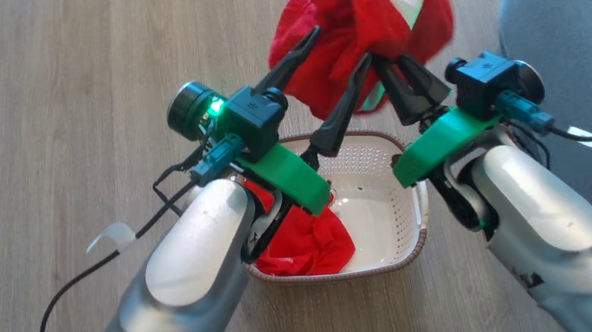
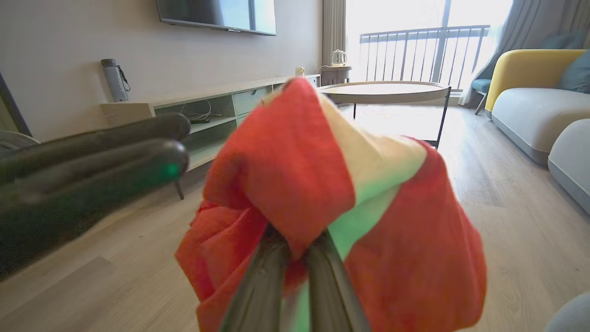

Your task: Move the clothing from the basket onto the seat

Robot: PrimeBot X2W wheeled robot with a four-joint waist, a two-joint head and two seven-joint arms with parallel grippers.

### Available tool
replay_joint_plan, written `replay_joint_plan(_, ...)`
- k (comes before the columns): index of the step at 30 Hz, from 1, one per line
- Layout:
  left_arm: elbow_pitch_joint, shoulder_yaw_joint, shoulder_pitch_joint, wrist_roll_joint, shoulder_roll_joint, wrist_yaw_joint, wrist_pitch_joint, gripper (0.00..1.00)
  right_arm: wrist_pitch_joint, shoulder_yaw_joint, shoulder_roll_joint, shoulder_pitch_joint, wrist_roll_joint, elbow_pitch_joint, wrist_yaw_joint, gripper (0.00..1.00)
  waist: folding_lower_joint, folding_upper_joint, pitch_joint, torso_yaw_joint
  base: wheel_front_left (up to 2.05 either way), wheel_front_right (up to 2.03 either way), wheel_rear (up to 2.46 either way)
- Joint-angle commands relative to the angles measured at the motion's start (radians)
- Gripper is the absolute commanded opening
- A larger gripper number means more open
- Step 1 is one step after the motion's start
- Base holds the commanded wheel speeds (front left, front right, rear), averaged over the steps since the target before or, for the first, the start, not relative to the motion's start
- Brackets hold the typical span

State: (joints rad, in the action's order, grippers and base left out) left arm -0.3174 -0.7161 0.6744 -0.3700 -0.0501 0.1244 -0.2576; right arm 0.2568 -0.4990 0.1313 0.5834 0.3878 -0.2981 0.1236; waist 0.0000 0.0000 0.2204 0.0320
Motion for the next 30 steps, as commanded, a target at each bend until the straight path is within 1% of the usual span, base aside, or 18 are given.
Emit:
replay_joint_plan(1,0.011,0.016,0.028,-0.009,-0.024,0.006,-0.004,1.00,0.005,0.017,-0.004,-0.011,-0.009,0.055,0.007,0.00,0.0000,0.0000,-0.001,-0.012,0.00,0.00,0.00)
replay_joint_plan(6,-0.024,-0.012,0.031,-0.026,-0.047,0.006,-0.004,1.00,0.005,0.062,0.001,-0.041,-0.015,0.095,0.007,0.00,0.0000,0.0000,-0.001,-0.043,0.00,0.00,0.00)
replay_joint_plan(11,-0.052,-0.047,0.031,-0.044,-0.073,0.006,-0.004,1.00,0.005,0.102,-0.006,-0.073,-0.019,0.137,0.007,0.00,0.0000,0.0000,0.002,-0.106,0.00,0.00,0.00)
replay_joint_plan(19,-0.061,-0.077,0.019,-0.060,-0.101,0.006,-0.004,1.00,0.005,0.140,-0.029,-0.116,-0.016,0.182,0.007,0.00,0.0000,0.0000,-0.007,-0.250,0.00,0.00,0.00)
replay_joint_plan(30,-0.045,-0.075,-0.034,-0.065,-0.110,0.006,-0.004,1.00,0.005,0.184,-0.045,-0.183,-0.009,0.230,0.007,0.00,0.0000,0.0000,-0.047,-0.450,0.00,0.00,0.00)
